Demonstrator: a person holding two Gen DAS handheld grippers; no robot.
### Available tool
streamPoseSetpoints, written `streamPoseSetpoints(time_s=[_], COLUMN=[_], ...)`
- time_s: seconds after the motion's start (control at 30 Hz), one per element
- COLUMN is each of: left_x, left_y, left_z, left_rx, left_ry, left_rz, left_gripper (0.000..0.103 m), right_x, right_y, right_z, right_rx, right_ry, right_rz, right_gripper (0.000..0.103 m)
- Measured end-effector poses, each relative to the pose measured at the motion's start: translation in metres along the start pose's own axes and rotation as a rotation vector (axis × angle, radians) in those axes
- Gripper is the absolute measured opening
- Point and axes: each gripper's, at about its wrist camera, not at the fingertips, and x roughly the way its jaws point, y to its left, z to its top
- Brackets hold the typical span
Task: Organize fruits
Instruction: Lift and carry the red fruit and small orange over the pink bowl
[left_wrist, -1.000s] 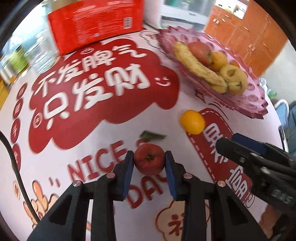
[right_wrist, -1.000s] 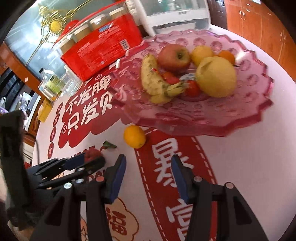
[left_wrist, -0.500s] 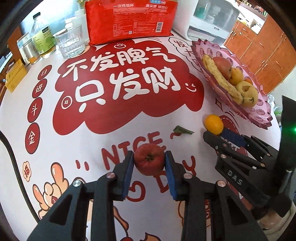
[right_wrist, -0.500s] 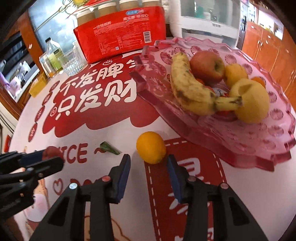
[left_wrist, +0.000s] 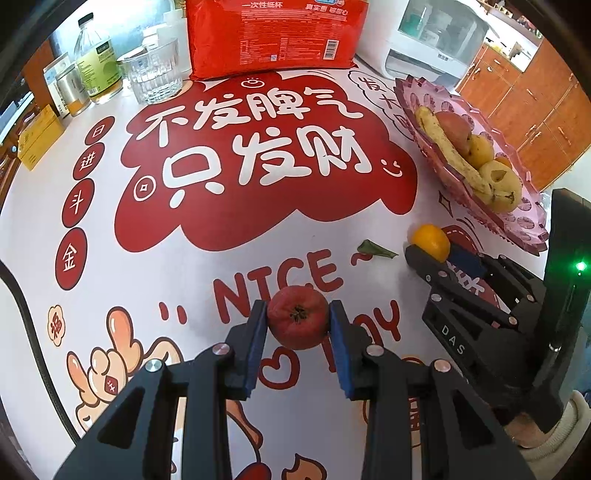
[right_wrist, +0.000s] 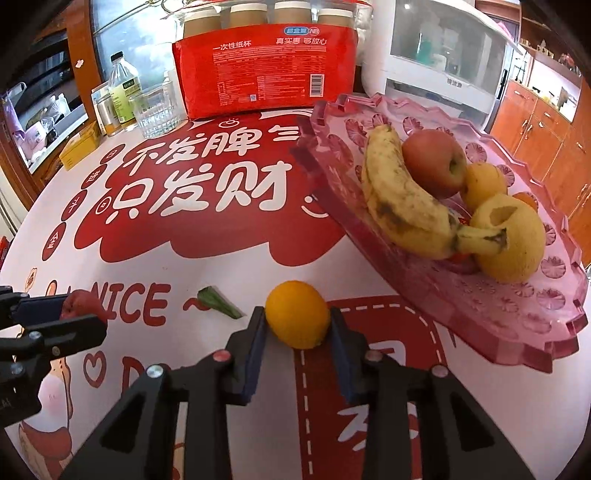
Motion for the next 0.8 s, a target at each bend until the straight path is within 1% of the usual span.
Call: streamPoseSetpoints(time_s=[0.13,0.3,0.47,0.63,0.8], left_x=[-0.008,-0.025,-0.049,-0.073,-0.095], left_y=[0.0,-0.001,-0.006,-0.016,-0.03], left_z=[-0.003,-0.006,-0.012,-0.021,-0.026], left_rx=[-0.007,-0.01,-0.008,0.007,0.02], left_ry=[-0.007,-0.03,-0.051,-0.071,-0.093], left_rz=[0.008,0.012,0.019,0.014,-0.016], left_gripper=[0.032,0.032,0.032,0.032,0.032], right_x=[-0.004,-0.025,-0.056,-0.093,-0.132], right_y=[-0.001,0.001,0.004,0.002,-0.005], right_z=[-0.001,-0.003,-0.01,-0.016,-0.015], right_rx=[0.014,-0.01,-0.033,-0.025,-0.01], right_ry=[0.008,0.001,-0.005,-0.021,-0.036], right_rz=[0.029,0.061,0.087,0.104,0.098], right_gripper=[0.032,0.032,0.032,0.032,0.032])
